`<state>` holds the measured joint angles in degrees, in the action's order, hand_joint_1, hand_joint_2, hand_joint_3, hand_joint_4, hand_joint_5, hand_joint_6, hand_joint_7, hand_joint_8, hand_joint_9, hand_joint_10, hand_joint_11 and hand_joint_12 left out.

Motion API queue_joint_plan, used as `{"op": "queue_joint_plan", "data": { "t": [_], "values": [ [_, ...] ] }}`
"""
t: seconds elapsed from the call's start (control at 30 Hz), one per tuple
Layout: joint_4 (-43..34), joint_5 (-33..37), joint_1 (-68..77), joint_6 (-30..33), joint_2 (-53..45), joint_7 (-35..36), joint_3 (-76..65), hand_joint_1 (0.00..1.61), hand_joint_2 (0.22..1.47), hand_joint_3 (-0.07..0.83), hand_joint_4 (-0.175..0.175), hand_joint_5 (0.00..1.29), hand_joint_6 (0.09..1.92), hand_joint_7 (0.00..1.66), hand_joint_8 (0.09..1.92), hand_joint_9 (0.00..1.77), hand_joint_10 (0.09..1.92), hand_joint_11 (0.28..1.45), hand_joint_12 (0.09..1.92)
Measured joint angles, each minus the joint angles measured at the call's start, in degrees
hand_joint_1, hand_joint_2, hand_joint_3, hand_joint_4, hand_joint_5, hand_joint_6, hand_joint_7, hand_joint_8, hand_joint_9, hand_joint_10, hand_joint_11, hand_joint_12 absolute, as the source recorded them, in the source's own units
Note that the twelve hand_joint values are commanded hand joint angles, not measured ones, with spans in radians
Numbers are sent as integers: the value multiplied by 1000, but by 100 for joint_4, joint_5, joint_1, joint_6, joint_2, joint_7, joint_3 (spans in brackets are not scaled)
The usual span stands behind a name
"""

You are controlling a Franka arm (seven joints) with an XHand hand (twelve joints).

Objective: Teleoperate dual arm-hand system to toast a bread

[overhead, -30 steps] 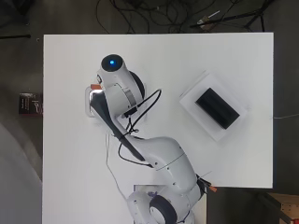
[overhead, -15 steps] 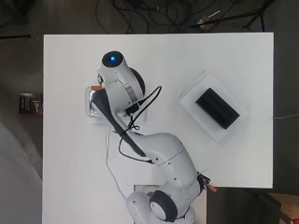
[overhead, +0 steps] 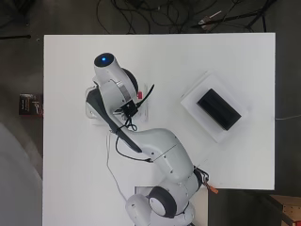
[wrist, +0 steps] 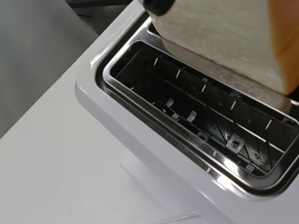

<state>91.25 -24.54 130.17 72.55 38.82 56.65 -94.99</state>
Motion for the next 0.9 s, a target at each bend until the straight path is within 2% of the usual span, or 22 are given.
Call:
{"op": "queue_joint_plan", "data": {
  "t": [0.2,0.23,0.3,0.33,0.37,0.4,0.47,0.57,0.7,0.8,0.9],
  "values": [
    [-83,-39,183,-136,112,253,-199,1229,1173,0,-175,684,1306,1068,942,1369,87,812,87],
    [-128,-49,309,-235,148,236,-272,1219,1191,4,-175,642,1358,1035,993,1344,87,804,87],
    [-390,0,649,-604,310,113,-516,522,1007,-15,-85,251,590,569,431,802,87,577,87],
    [-585,6,832,-801,407,68,-631,289,947,-12,-57,164,323,435,234,620,87,507,87],
    [-806,-21,1002,-968,474,36,-711,157,917,-8,-41,127,173,367,124,520,87,469,87],
    [-1077,-71,1178,-1107,517,-6,-757,88,900,-6,-31,118,96,293,87,438,87,448,87],
    [-1479,-175,1314,-1104,525,-108,-668,29,889,-2,-20,119,87,184,87,322,87,430,87],
    [-1599,-423,962,-691,581,-417,-249,3,929,15,-15,141,87,162,87,286,87,429,87],
    [-475,-766,-142,25,542,-1168,480,0,957,6,-22,174,87,248,87,372,87,442,87],
    [674,-1113,-937,475,586,-2423,971,0,975,10,-47,167,87,273,87,400,87,439,87],
    [1378,-1229,-1706,876,647,-3554,1337,0,996,15,-63,167,87,275,87,401,87,434,87]
  ]
}}
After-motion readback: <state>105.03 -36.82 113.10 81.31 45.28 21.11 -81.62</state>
